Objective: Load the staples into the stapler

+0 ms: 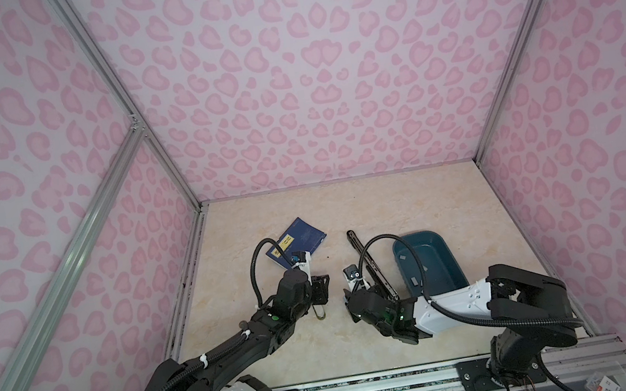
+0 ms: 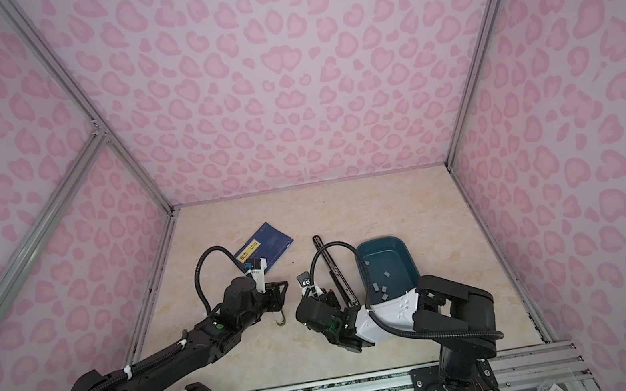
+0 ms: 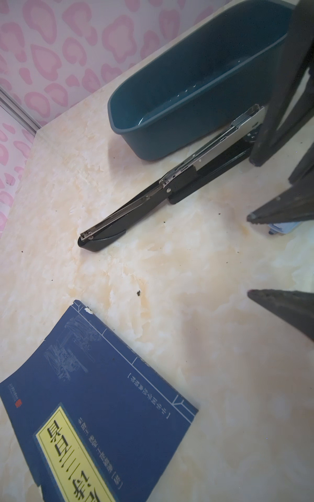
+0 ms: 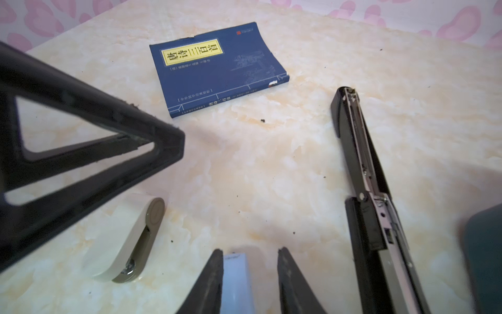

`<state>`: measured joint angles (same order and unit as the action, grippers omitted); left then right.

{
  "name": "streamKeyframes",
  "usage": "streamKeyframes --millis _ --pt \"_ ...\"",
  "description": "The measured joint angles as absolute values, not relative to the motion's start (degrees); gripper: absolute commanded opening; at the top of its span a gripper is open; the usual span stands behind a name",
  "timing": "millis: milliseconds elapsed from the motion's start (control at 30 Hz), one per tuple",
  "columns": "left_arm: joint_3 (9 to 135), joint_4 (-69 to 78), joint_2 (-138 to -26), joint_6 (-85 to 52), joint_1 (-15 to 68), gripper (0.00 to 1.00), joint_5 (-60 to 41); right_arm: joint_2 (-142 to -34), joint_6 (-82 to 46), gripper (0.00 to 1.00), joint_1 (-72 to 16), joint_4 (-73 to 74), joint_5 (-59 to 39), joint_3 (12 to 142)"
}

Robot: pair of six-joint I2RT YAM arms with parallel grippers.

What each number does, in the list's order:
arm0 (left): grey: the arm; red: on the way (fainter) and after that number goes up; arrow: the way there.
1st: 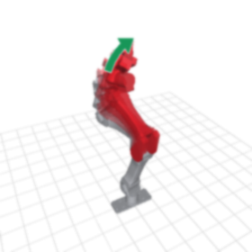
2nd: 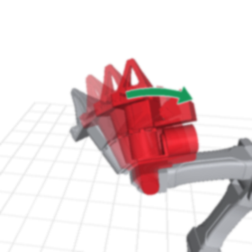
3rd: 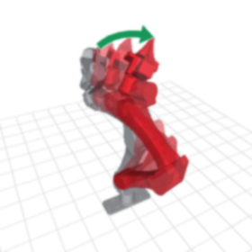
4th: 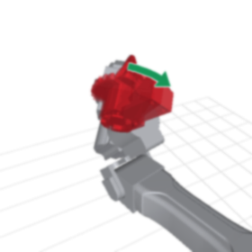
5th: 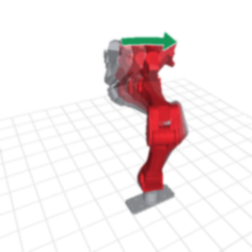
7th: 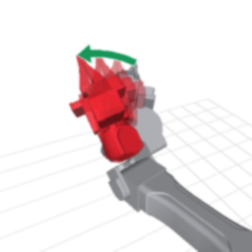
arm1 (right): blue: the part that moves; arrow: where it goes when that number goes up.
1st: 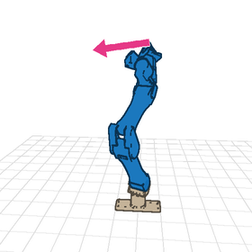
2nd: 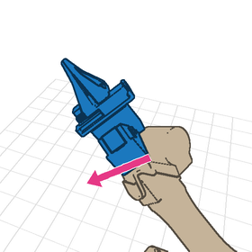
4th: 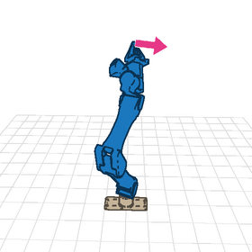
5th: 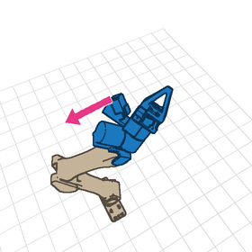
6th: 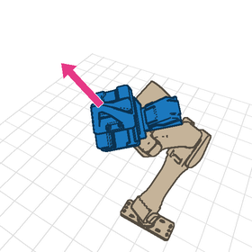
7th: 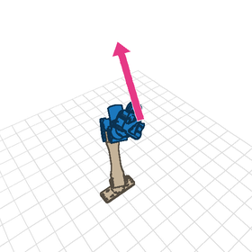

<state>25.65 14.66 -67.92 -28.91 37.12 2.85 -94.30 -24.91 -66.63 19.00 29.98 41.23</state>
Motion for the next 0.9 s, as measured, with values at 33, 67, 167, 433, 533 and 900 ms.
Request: streamKeyframes --millis 33,67,167,433,533,900 --pt "25.58 14.66 -67.55 -28.88 37.12 0.43 2.68 -93.21 -24.88 0.46 -66.39 18.61 30.02 40.58" --pt "25.54 14.68 -67.24 -28.84 37.15 0.44 2.20 -91.98 -24.86 0.48 -66.00 18.11 30.02 39.83" --pt "25.61 14.68 -66.98 -28.14 37.26 0.46 0.49 -87.53 -24.86 0.54 -63.96 16.34 30.44 37.32" --pt "30.89 15.18 -72.07 -26.57 39.97 0.64 -4.32 -80.82 -26.24 0.54 -59.94 10.41 29.39 30.70" --pt "33.08 15.40 -74.91 -26.55 40.51 0.70 -5.19 -81.38 -26.96 0.53 -58.02 9.21 27.92 29.78" --pt "34.52 15.59 -79.11 -26.96 40.99 0.76 -5.85 -86.65 -27.86 0.48 -56.29 6.94 26.06 31.09"
